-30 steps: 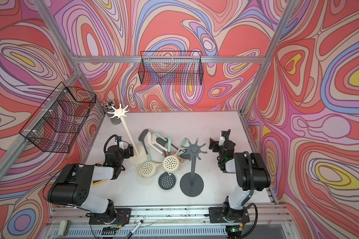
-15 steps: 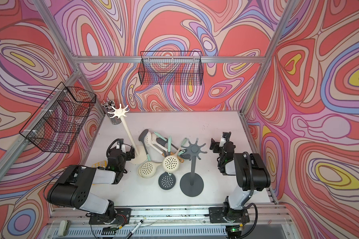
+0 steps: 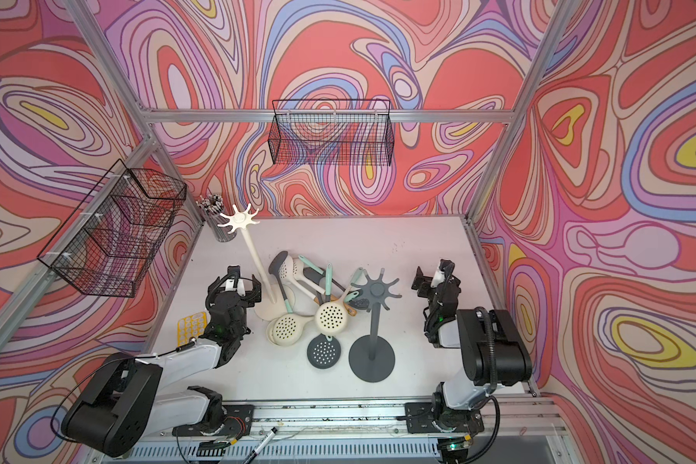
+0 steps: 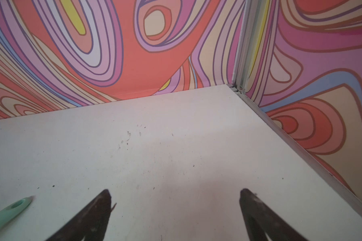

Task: Hang the skimmer on the kitchen utensil rack
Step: Adjust the rack at the center of the board.

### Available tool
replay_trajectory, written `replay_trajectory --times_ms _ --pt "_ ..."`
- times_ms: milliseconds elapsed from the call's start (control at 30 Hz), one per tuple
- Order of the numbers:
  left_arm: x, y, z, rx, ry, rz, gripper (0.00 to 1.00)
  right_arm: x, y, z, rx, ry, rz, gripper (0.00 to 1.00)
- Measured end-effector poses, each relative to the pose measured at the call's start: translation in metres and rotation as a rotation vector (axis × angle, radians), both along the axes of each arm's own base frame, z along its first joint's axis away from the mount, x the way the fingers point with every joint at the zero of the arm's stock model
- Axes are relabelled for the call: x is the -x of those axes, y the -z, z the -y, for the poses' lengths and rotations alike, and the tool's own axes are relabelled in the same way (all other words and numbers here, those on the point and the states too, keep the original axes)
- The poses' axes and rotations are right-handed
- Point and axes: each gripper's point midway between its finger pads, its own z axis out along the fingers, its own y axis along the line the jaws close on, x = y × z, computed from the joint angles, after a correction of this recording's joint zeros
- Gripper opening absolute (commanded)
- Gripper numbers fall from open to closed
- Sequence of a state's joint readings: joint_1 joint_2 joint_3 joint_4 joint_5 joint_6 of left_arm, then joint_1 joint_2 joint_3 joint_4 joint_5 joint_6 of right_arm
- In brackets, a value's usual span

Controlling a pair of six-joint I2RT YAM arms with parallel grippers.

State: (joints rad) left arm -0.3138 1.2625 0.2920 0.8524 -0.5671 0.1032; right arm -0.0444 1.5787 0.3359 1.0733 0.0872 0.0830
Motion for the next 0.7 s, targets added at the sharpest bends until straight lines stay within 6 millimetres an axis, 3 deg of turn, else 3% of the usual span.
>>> replay_trajectory --times_ms 200,467,533,700 --pt "0.009 0.005 -0.003 -0.005 -0.048 -0.046 1.0 0.008 -0.035 0.008 -0.019 0.053 0.067 0.99" --pt "0.028 -0.033 -0.029 0.143 -0.24 -0.025 0.98 -0.004 -0.09 0.011 -0.177 0.091 0.075 0.95" --pt "0.035 -0.04 -0.033 0.185 -0.271 -0.037 0.97 -0.003 -0.09 0.007 -0.223 0.076 0.046 0.95" --pt "0.057 -0.054 -0.036 0.294 -0.282 -0.073 0.99 0.011 -0.067 -0.01 -0.312 0.015 -0.084 0.95"
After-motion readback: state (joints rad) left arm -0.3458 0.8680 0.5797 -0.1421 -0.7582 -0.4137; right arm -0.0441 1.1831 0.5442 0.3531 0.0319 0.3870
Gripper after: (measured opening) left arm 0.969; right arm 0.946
